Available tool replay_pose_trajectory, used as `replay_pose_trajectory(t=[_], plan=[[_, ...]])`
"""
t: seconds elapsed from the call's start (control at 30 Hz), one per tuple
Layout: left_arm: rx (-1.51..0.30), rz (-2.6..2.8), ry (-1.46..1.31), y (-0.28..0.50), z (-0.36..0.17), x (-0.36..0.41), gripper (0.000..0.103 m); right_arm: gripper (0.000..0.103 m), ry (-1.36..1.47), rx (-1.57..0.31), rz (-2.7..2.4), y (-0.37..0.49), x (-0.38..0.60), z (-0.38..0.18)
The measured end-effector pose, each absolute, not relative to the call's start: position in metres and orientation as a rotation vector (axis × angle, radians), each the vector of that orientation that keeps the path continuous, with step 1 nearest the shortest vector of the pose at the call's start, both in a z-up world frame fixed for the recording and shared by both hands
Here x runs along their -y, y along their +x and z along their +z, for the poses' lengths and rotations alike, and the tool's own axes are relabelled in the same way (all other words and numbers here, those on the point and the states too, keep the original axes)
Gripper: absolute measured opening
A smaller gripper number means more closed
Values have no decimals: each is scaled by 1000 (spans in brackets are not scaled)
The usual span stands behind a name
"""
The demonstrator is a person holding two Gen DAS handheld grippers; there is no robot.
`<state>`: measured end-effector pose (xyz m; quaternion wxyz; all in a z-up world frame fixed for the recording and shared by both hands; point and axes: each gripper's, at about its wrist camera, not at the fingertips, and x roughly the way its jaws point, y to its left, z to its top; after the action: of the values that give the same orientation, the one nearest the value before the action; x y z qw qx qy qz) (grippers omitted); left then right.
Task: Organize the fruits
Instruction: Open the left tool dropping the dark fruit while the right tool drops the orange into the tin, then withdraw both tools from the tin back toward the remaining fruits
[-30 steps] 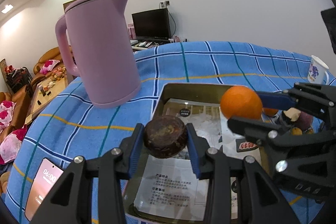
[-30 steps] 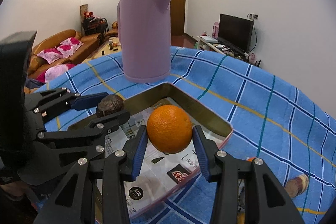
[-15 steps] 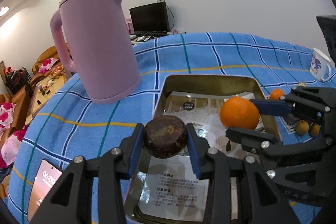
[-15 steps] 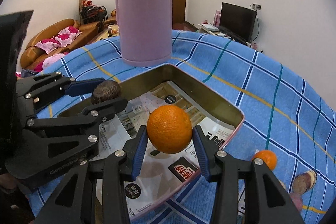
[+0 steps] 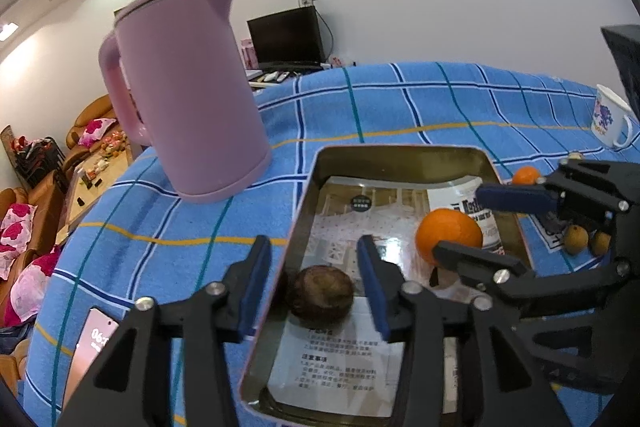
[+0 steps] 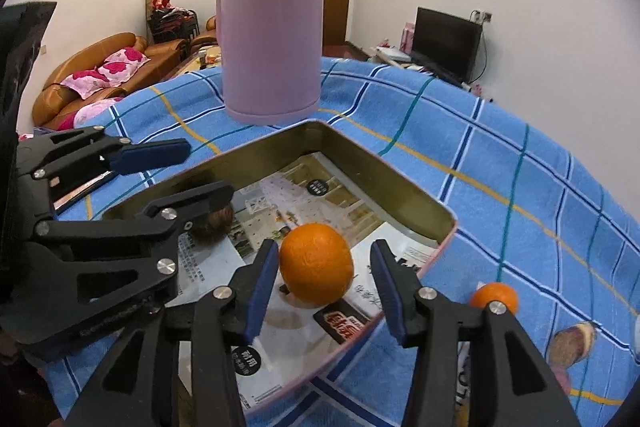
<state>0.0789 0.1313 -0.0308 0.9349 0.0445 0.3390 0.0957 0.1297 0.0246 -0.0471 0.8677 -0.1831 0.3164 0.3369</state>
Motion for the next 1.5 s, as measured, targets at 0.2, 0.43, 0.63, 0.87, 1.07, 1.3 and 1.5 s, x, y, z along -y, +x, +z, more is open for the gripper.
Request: replay_pose_trajectory(t=[0.2, 0.43, 0.63, 0.87, 1.07, 1.3, 1.5], plan=[[-623, 193, 45, 58, -12, -131, 71, 52, -342, -631, 692, 120, -8, -32], [-536, 136, 27, 30, 9, -101, 81, 52, -327, -590, 657, 90, 39, -17], [-509, 67, 24, 23, 17, -64, 85, 53, -286, -554, 583, 76, 88, -7], [-532, -16, 46, 21, 6, -15, 90, 53, -205, -557, 472, 67, 156, -7], [-575, -86, 71, 26, -8, 26, 90, 54, -133, -597, 359, 70, 209, -20], [-640, -156, 81, 36, -24, 63, 90, 54, -91, -643, 296, 77, 240, -34], [-710, -220, 99, 46, -39, 86, 89, 54, -87, -662, 282, 82, 245, -39]])
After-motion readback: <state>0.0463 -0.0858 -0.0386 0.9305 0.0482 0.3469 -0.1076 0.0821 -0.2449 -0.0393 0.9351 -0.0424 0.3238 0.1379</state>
